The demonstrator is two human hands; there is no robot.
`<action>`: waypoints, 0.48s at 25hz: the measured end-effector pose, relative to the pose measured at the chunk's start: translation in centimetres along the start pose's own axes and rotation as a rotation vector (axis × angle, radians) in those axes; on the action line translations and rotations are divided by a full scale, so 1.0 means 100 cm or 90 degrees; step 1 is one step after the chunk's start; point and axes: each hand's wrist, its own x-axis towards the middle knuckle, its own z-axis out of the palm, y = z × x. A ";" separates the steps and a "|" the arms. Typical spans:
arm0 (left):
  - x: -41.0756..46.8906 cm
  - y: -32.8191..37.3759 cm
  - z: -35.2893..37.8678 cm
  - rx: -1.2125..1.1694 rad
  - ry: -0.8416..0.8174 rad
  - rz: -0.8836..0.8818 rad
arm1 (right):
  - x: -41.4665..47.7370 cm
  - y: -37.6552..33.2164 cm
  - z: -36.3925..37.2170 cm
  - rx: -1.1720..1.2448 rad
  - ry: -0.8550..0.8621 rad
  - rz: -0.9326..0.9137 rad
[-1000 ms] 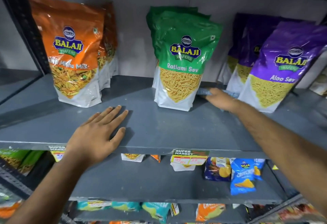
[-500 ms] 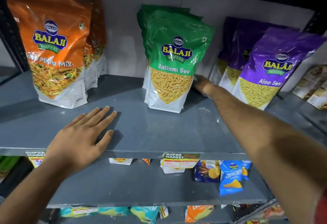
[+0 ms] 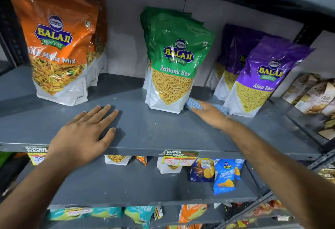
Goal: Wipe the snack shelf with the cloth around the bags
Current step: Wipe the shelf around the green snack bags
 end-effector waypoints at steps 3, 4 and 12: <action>0.002 0.000 -0.001 -0.002 -0.004 0.002 | -0.025 0.005 0.007 -0.111 0.019 -0.019; 0.002 0.000 0.000 -0.005 -0.005 0.003 | -0.024 0.006 0.003 -0.125 0.015 -0.013; 0.002 -0.001 0.002 0.002 -0.008 0.004 | 0.013 0.012 -0.003 -0.108 0.022 0.044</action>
